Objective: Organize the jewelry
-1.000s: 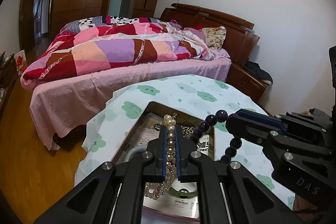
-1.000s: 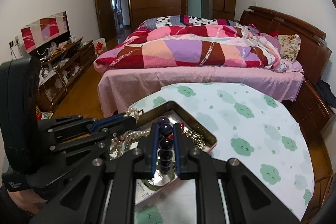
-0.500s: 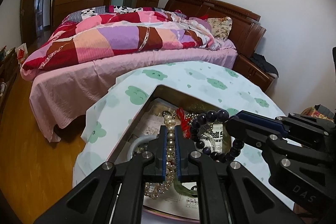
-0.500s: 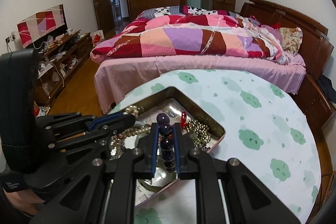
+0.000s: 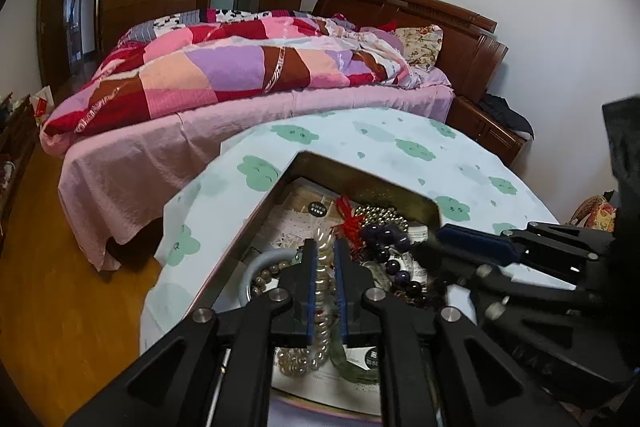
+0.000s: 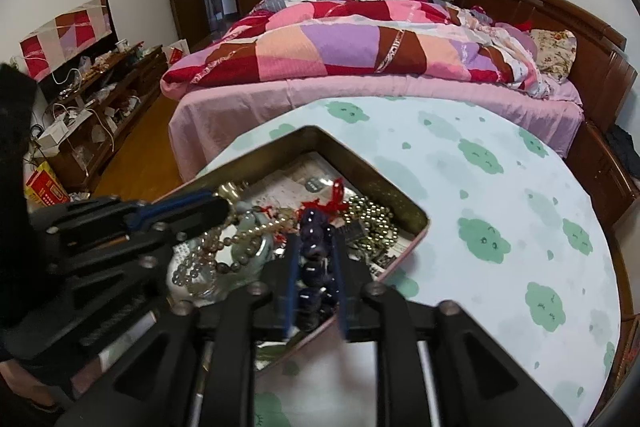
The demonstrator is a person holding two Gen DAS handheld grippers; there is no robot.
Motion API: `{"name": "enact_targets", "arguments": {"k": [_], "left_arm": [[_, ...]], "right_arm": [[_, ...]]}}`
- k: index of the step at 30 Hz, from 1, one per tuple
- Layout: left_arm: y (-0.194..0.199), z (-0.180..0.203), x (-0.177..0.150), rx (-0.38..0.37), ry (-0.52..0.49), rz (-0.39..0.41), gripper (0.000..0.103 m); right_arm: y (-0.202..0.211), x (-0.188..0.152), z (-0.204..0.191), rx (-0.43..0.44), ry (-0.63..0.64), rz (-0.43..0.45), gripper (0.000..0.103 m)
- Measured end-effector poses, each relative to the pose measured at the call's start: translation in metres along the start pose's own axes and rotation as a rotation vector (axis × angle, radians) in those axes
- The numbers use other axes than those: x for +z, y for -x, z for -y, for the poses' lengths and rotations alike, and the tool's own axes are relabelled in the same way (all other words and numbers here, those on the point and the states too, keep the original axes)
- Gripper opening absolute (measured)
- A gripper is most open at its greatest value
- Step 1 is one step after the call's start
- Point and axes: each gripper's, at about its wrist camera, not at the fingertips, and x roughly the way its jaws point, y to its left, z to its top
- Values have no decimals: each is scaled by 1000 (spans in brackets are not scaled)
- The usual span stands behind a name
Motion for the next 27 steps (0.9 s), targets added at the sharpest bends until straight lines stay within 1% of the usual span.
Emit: {"name": "enact_targets", "arguments": {"k": [1,2,3,4,5,6,7,10,13,15,19,23,27], "left_arm": [[4,1,1,0,0,12,32],[13,2,2,23,5,39,50],[19,2,3,38,11,62,61],[28,1,4,38,20,92,79],[40,1,5,19,31,133,81],[45,0,6,11,34,144,81],[52,1,7,13,31,151,81],[71,5,11,54,28,186,81],[86,6,16,55,29,221,81],[96,7,19,68,27,244,81],[107,7,22,61,27,265,81],[108,7,23,70,20,273,81],[105,4,22,70,29,262,81]], "right_arm": [[6,-2,2,-10,-4,13,48],[11,-4,4,-21,-7,31,53],[18,-6,7,-35,-14,49,53],[22,-7,9,-44,-22,55,55],[30,-9,12,-48,-32,65,60],[36,-10,14,-48,-39,78,63],[47,-13,15,-55,-45,101,66],[71,-17,16,-85,-50,148,70],[90,-19,17,-107,-58,203,77],[102,-19,16,-124,-61,239,77],[110,-16,17,-120,-76,271,77],[111,-16,18,-121,-83,280,79],[110,-17,18,-116,-90,279,79]]}}
